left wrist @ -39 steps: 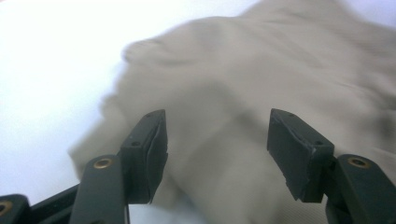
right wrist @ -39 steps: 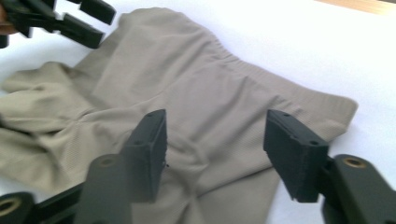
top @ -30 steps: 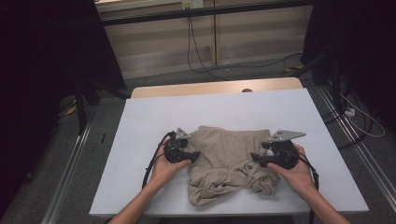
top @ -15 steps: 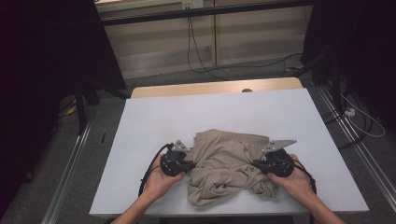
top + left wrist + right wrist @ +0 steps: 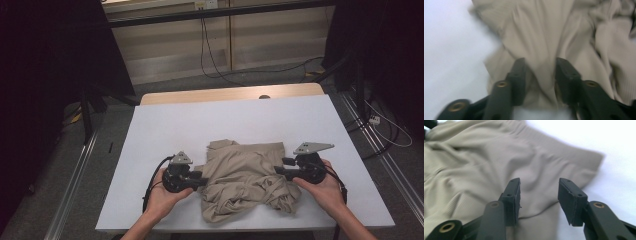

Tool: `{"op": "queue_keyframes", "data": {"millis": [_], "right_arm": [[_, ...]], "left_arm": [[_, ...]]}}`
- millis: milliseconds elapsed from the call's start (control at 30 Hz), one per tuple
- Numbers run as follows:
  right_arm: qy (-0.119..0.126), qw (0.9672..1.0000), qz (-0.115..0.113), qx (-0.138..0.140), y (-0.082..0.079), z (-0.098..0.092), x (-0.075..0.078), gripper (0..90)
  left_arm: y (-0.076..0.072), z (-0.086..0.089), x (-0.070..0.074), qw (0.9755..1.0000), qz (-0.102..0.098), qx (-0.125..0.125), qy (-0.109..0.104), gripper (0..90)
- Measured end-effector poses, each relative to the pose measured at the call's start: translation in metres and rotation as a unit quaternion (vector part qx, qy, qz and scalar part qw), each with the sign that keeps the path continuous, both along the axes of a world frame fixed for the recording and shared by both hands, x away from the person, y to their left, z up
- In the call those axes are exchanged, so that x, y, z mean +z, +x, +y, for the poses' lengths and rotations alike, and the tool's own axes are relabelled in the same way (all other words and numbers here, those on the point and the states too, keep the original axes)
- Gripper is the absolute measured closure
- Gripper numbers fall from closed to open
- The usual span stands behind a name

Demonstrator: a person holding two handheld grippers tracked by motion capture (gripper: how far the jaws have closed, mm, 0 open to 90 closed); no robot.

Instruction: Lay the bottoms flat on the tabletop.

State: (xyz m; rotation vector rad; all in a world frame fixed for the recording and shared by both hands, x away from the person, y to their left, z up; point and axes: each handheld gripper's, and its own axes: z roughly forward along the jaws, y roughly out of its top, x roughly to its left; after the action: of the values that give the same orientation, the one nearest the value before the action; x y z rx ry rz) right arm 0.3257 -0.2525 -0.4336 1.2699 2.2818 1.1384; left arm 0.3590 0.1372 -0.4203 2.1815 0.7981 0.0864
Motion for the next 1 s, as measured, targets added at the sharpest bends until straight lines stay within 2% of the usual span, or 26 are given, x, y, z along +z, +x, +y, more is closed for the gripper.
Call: {"op": "queue_keyframes", "data": {"millis": [33, 133, 200, 267, 300, 333, 367, 467, 567, 667, 700, 733, 767, 833, 900, 933, 967, 1000], "right_arm": [[0.005, 0.9999, -0.006, -0.012, 0.006, -0.004, 0.003, 56.3], [0.001, 0.9997, -0.012, -0.021, 0.014, -0.005, 0.006, 58.3], [-0.006, 0.9995, -0.014, -0.026, 0.023, -0.005, 0.01, 60.4], [-0.023, 0.9992, -0.011, -0.03, 0.04, -0.001, 0.013, 61.9], [-0.023, 0.9992, -0.011, -0.03, 0.04, -0.001, 0.013, 61.9], [-0.022, 0.9989, -0.014, -0.04, 0.05, 0.0, 0.012, 62.9], [-0.008, 0.9988, -0.013, -0.046, 0.054, -0.001, 0.009, 64.4], [-0.003, 0.9986, -0.006, -0.053, 0.059, -0.002, 0.001, 64.2], [-0.003, 0.9981, 0.012, -0.06, 0.064, -0.005, -0.009, 62.4], [0.007, 0.9972, 0.021, -0.071, 0.064, -0.008, -0.015, 58.8], [-0.002, 0.997, 0.021, -0.075, 0.064, -0.007, -0.016, 55.7], [-0.013, 0.9963, 0.021, -0.082, 0.064, -0.007, -0.017, 52.1], [-0.011, 0.9956, 0.022, -0.091, 0.065, -0.01, -0.019, 52.1], [-0.01, 0.9956, 0.02, -0.091, 0.067, -0.012, -0.02, 52.1], [0.007, 0.9953, 0.035, -0.09, 0.069, -0.014, -0.024, 54.6], [0.016, 0.9955, 0.045, -0.082, 0.07, -0.014, -0.026, 56.8], [0.012, 0.9957, 0.044, -0.081, 0.07, -0.013, -0.027, 59.1], [0.022, 0.9955, 0.049, -0.078, 0.071, -0.013, -0.027, 69.6]], "left_arm": [[0.003, -0.002, 0.003, 0.9999, -0.008, 0.005, -0.007, 51.9], [0.02, -0.007, 0.009, 0.999, -0.034, 0.027, -0.003, 52.3], [0.035, -0.011, 0.007, 0.9988, -0.023, 0.042, 0.002, 53.9], [0.052, -0.016, 0.002, 0.9983, -0.011, 0.056, 0.009, 55.8], [0.058, -0.019, -0.002, 0.9981, -0.002, 0.062, 0.008, 55.8], [0.063, -0.021, -0.006, 0.9976, 0.002, 0.068, 0.011, 56.7], [0.07, -0.024, -0.013, 0.9973, 0.016, 0.069, 0.016, 56.7], [0.071, -0.025, -0.018, 0.9968, 0.021, 0.076, 0.009, 56.1], [0.07, -0.025, -0.02, 0.9968, 0.026, 0.076, 0.002, 50.8], [0.068, -0.025, -0.026, 0.9965, 0.03, 0.078, 0.009, 45.8], [0.067, -0.027, -0.03, 0.9964, 0.035, 0.076, 0.017, 45.9], [0.065, -0.028, -0.032, 0.9966, 0.029, 0.075, 0.02, 45.6], [0.065, -0.028, -0.031, 0.9968, 0.027, 0.072, 0.021, 45.2], [0.065, -0.027, -0.032, 0.9968, 0.029, 0.072, 0.02, 46.2], [0.063, -0.026, -0.032, 0.9969, 0.027, 0.072, 0.019, 49.4], [0.063, -0.025, -0.032, 0.997, 0.037, 0.067, 0.012, 54.7], [0.062, -0.025, -0.032, 0.997, 0.049, 0.06, 0.003, 62.6], [0.062, -0.025, -0.032, 0.997, 0.052, 0.058, 0.002, 66.5]]}}
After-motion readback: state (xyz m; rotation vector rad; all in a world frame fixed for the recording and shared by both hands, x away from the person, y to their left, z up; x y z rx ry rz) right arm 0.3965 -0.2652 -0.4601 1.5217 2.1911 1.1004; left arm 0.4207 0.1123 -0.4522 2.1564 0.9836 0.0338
